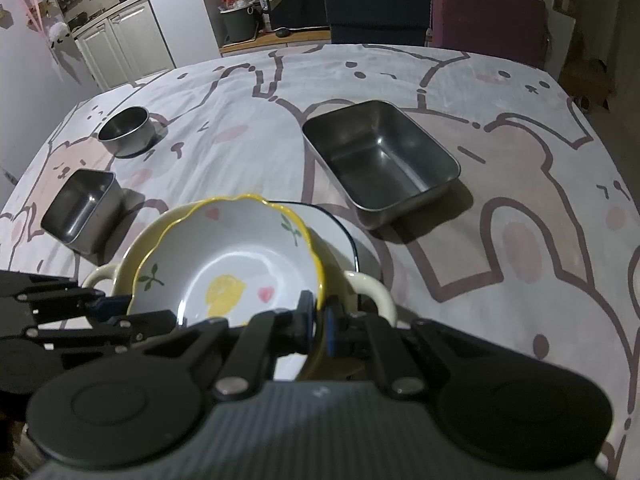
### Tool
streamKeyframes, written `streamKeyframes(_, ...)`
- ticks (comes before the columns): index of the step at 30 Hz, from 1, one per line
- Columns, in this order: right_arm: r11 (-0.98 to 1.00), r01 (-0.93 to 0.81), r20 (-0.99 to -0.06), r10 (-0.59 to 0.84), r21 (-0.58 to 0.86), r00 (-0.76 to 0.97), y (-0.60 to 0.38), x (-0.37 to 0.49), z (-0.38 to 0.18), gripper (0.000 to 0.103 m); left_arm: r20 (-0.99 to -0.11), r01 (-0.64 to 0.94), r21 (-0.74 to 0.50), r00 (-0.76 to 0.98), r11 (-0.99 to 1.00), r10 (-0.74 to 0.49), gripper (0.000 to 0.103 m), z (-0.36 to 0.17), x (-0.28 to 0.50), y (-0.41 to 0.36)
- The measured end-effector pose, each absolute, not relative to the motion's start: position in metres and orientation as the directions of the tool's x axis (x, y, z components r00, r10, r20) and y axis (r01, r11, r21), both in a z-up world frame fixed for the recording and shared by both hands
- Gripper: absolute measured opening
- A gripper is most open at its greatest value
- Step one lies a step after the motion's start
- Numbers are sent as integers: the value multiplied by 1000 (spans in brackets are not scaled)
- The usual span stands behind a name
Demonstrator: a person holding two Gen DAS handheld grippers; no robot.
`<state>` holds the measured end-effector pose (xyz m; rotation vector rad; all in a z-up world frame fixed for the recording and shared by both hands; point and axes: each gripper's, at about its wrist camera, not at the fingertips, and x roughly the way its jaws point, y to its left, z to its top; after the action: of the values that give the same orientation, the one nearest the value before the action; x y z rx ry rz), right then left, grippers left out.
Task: Organize plates and bowls
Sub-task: 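Lower the lemon bowl into the cream bowl with both tools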
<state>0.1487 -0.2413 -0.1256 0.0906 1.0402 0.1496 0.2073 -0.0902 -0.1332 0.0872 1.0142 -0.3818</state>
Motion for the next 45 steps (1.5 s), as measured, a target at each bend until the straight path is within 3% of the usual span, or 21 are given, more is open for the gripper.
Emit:
streamKeyframes(12, 989, -109, -846, 146, 104, 514, -238, 149, -125, 7, -836, 313, -141, 470, 939, -282, 23, -127, 207, -79)
streamKeyframes(45, 972, -21, -884, 221, 233, 411, -238, 172, -147, 10, -791, 270, -187, 529, 945, -308, 24, -103, 198, -50)
